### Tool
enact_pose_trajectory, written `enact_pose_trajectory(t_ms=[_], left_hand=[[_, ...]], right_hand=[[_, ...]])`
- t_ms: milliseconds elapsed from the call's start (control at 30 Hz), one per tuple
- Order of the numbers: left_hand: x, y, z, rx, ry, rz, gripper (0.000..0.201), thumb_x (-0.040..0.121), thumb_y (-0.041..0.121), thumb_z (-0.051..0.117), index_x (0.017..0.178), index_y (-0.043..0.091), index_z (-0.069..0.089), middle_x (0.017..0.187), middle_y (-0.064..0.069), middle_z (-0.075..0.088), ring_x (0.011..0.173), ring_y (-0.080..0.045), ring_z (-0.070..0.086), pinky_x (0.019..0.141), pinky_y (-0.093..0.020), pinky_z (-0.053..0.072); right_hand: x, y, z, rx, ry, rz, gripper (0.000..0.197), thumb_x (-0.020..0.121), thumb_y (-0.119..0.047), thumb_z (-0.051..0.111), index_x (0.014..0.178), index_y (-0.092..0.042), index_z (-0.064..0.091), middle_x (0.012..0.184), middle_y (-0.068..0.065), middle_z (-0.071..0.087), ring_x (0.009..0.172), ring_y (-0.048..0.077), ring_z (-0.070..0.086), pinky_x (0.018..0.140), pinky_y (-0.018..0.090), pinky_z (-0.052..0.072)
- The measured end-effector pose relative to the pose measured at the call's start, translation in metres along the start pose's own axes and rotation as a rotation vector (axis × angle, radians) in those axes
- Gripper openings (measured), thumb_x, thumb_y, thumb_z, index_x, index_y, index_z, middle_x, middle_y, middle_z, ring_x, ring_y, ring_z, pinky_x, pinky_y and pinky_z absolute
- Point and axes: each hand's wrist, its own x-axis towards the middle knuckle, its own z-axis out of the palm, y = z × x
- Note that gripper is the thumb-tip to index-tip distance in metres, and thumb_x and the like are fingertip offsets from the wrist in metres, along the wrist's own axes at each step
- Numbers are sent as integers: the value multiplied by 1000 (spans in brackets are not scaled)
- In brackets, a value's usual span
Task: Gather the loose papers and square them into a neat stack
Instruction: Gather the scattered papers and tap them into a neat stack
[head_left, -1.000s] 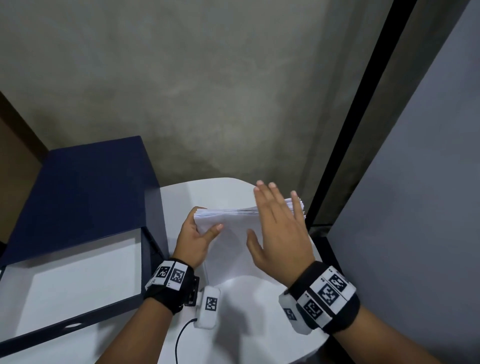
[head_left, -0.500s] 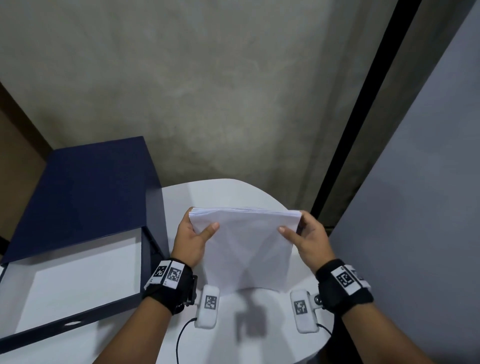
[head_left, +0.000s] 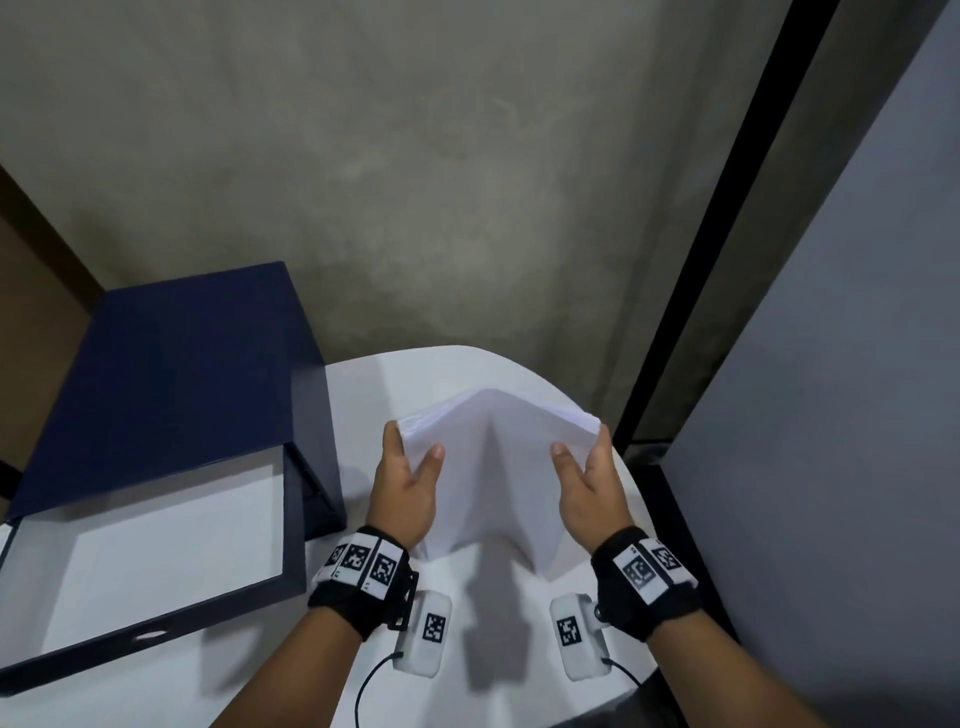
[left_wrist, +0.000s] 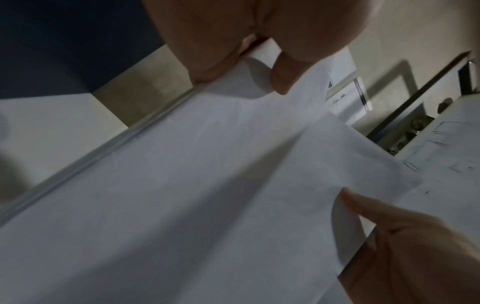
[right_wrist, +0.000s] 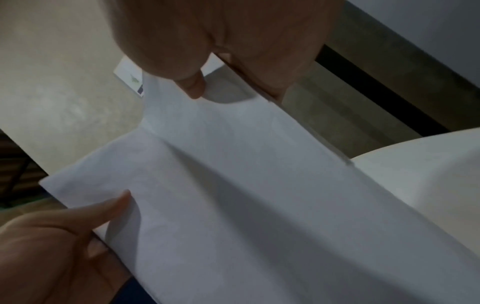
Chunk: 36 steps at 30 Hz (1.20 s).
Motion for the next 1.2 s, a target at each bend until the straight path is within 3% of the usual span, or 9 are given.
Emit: enact_pose_trajectory(t_ms=[200, 267, 367, 533, 767, 967, 1067, 1133, 1200], left_hand=[[5, 10, -5, -22, 86, 38, 73, 85, 38, 58, 144, 9, 26, 136, -10, 55, 127, -25, 53, 108, -44, 41], [4, 1, -5, 4, 73, 0, 72, 85, 36, 59, 143, 9, 28, 133, -12, 57, 123, -27, 55, 106, -46, 43], [-2, -16, -1, 55, 19, -94, 70, 86, 37, 58, 144, 12, 28, 137, -12, 54, 126, -28, 53, 108, -50, 40], [4, -3, 1, 36, 86, -22, 50, 95, 12, 55, 140, 9, 36, 125, -3, 60, 114, -18, 58, 100, -31, 43], [3, -33, -3, 188, -12, -123, 47, 93, 11, 57, 137, 8, 39, 120, -7, 62, 109, -23, 59, 101, -38, 45], [7, -35, -8, 195, -28, -123, 38, 90, 8, 60, 125, 13, 45, 105, 0, 63, 96, -19, 60, 86, -26, 44], [10, -30, -12, 136, -14, -75, 40, 86, 7, 65, 121, 18, 46, 101, 2, 66, 96, -16, 66, 89, -33, 51], [11, -22, -15, 55, 2, -3, 42, 81, 10, 69, 114, 26, 48, 96, 9, 66, 88, -3, 67, 86, -32, 53], [12, -9, -18, -34, 6, 77, 41, 74, 21, 69, 106, 36, 49, 92, 11, 67, 83, -6, 66, 83, -31, 53]], right_hand=[[0, -20, -4, 40, 53, -113, 42, 94, -29, 50, 132, -13, 40, 113, -7, 65, 108, 11, 62, 96, 28, 48], [-3, -12, -4, 41, 21, -58, 31, 99, -21, 50, 129, -24, 41, 115, -4, 64, 107, 4, 61, 98, 30, 45], [-7, 6, 1, -9, -70, 31, 31, 101, -10, 43, 108, -40, 39, 109, -18, 59, 95, -16, 58, 101, 32, 44], [-1, -5, 0, 33, 6, -51, 40, 101, -8, 43, 111, -47, 39, 111, -18, 60, 101, -9, 60, 88, 16, 46], [-8, 16, 1, -65, -90, 29, 28, 100, -8, 43, 115, -28, 31, 102, -20, 57, 94, 7, 60, 74, 9, 44], [-3, 16, -4, -31, -92, 61, 31, 97, -5, 50, 105, -34, 41, 106, -19, 59, 89, -21, 59, 73, 1, 45], [-2, 9, -6, 6, -49, 7, 41, 93, -5, 57, 106, -42, 43, 112, -15, 61, 99, -13, 60, 83, 7, 46], [1, 5, -7, 33, -12, -53, 44, 88, -12, 61, 111, -44, 42, 119, -6, 61, 111, 5, 60, 93, 19, 47], [4, 0, -8, 65, 19, -112, 45, 82, -16, 63, 112, -43, 43, 119, -3, 59, 112, 18, 59, 92, 27, 48]])
